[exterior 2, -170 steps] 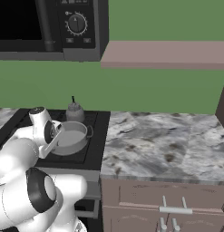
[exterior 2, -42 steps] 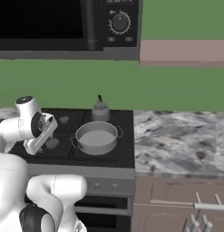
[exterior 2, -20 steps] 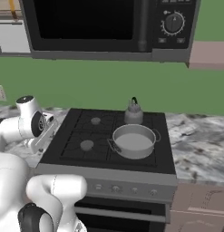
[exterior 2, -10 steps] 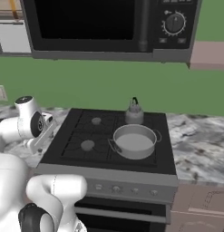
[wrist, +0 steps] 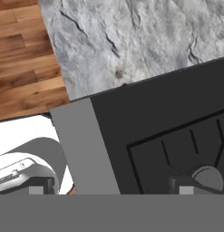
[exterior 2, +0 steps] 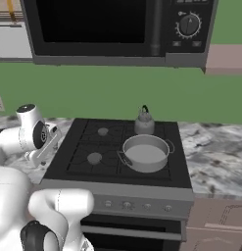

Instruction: Pick the kettle from the cabinet and place it on a stove burner. Then pick the pot from the counter and place it on another stove burner. Finally, turn both burners on.

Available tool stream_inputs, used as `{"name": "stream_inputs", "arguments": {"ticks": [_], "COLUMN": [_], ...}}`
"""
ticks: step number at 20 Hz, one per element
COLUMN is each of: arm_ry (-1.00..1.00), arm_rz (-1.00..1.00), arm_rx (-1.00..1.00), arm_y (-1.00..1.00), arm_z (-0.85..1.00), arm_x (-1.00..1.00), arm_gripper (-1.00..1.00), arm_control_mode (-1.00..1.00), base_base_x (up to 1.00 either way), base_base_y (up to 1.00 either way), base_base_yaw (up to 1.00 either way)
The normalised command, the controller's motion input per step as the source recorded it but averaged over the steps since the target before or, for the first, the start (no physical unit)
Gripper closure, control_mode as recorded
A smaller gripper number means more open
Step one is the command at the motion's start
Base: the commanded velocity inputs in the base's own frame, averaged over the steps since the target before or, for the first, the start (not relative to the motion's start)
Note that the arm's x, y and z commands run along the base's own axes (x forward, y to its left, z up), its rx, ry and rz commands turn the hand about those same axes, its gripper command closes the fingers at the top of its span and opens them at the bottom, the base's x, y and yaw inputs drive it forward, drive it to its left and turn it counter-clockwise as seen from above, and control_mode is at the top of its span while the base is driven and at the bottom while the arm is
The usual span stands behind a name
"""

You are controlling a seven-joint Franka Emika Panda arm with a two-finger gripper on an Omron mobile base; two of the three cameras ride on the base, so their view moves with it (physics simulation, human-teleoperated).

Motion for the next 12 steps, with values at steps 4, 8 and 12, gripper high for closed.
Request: {"name": "stream_inputs", "arguments": {"ticks": [4, 8, 12], "arm_ry": [0.00, 0.00, 0.00], "arm_rz": [0.00, 0.00, 0.00], "arm_rx": [0.00, 0.00, 0.00], "arm_y": [0.00, 0.02, 0.00], "arm_z": [0.00, 0.00, 0.00], "arm_x": [0.00, 0.03, 0.00], "arm_gripper": [-1.00, -1.00, -1.00], "arm_control_mode": [1.00, -1.00, -1.00], "base_base_x": [0.34, 0.06, 0.00], "base_base_y": [0.34, 0.06, 0.00], "base_base_yaw": [0.00, 0.00, 0.00]}}
